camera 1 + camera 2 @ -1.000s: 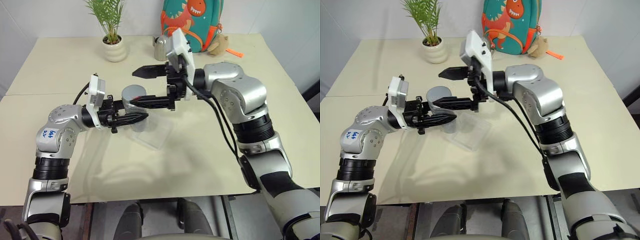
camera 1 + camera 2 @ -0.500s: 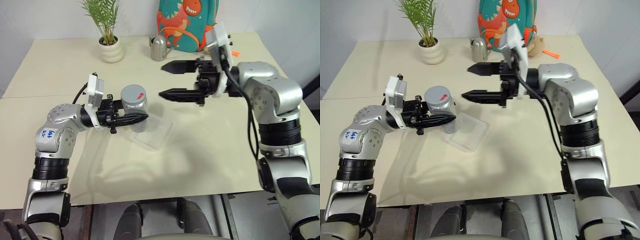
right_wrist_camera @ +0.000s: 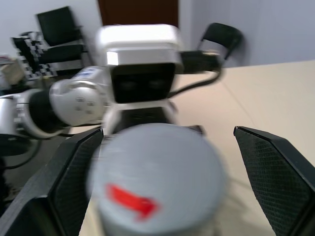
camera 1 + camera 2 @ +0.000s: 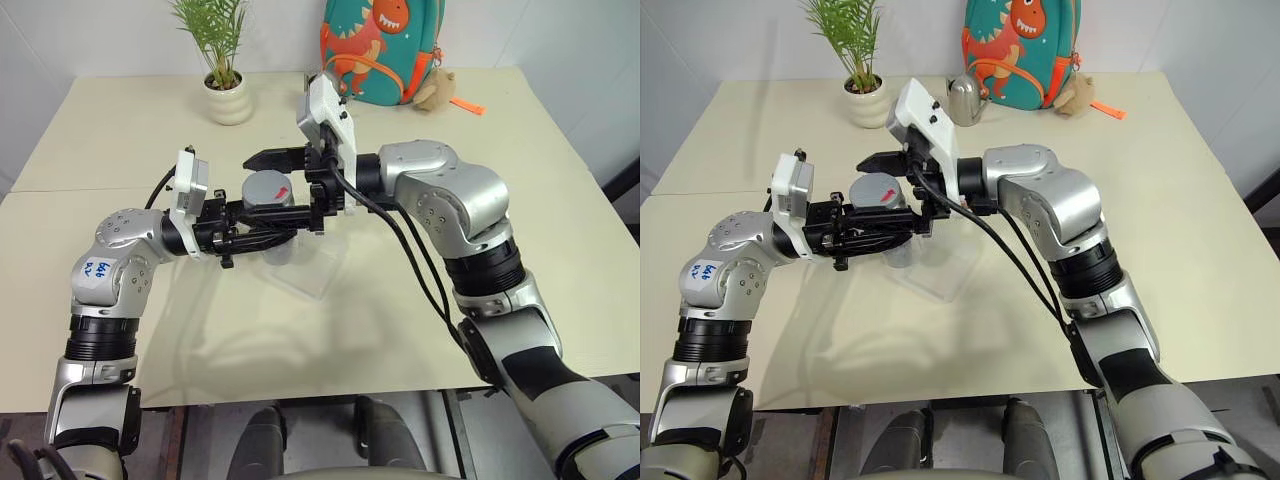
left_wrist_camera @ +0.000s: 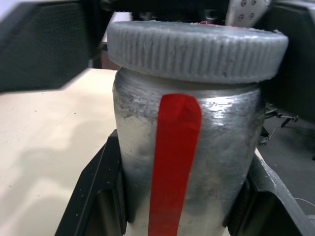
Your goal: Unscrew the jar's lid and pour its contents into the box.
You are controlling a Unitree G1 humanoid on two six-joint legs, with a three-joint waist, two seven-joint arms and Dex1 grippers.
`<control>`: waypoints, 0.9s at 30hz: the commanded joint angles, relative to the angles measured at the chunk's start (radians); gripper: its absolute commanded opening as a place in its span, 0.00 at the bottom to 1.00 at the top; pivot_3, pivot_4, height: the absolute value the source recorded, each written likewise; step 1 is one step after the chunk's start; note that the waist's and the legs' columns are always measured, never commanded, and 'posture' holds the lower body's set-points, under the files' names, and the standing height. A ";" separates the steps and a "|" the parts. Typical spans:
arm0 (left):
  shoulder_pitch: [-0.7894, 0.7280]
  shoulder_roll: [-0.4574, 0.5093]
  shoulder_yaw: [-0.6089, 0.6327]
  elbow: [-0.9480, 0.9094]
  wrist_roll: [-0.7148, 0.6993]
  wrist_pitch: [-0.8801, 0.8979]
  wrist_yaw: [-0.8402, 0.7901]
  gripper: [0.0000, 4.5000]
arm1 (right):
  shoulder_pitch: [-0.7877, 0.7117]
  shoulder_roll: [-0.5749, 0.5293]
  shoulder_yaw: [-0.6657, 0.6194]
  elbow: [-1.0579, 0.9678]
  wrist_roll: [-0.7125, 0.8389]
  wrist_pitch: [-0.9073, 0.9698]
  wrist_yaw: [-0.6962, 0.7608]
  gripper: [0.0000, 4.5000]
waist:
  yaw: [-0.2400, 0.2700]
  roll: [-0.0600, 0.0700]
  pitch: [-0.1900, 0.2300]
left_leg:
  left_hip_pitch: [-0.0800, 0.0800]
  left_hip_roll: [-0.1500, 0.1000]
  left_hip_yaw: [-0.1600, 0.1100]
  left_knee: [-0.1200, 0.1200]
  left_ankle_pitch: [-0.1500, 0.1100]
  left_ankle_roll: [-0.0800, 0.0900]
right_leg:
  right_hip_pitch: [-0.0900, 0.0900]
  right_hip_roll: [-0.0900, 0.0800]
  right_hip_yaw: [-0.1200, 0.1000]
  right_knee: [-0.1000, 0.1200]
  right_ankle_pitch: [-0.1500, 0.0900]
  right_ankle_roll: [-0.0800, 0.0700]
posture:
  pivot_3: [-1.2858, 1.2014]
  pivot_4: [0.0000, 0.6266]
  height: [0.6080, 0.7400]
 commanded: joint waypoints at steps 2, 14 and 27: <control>0.009 0.001 0.008 -0.049 -0.007 -0.009 0.000 0.43 | -0.029 0.001 -0.048 0.005 0.002 -0.043 0.000 0.99 | 0.000 0.000 0.000 | 0.000 0.000 0.000 0.000 0.000 0.000 | 0.000 0.000 0.000 0.000 0.000 0.000 | 0.52 0.24 1.00; 0.029 0.007 0.011 -0.062 -0.011 -0.014 0.008 0.43 | 0.076 -0.178 -0.187 -0.093 0.091 -0.010 0.029 0.99 | 0.003 0.000 0.000 | -0.001 0.000 0.001 0.000 0.000 0.001 | 0.000 0.000 0.000 -0.001 0.000 0.000 | 0.52 0.24 1.00; 0.022 0.016 0.013 -0.053 -0.005 -0.011 -0.003 0.43 | 0.128 -0.219 -0.204 -0.201 0.169 0.038 0.035 0.99 | -0.003 0.000 0.000 | 0.003 0.000 0.004 0.000 -0.001 0.001 | 0.000 0.000 0.004 0.000 0.000 0.001 | 0.52 0.24 1.00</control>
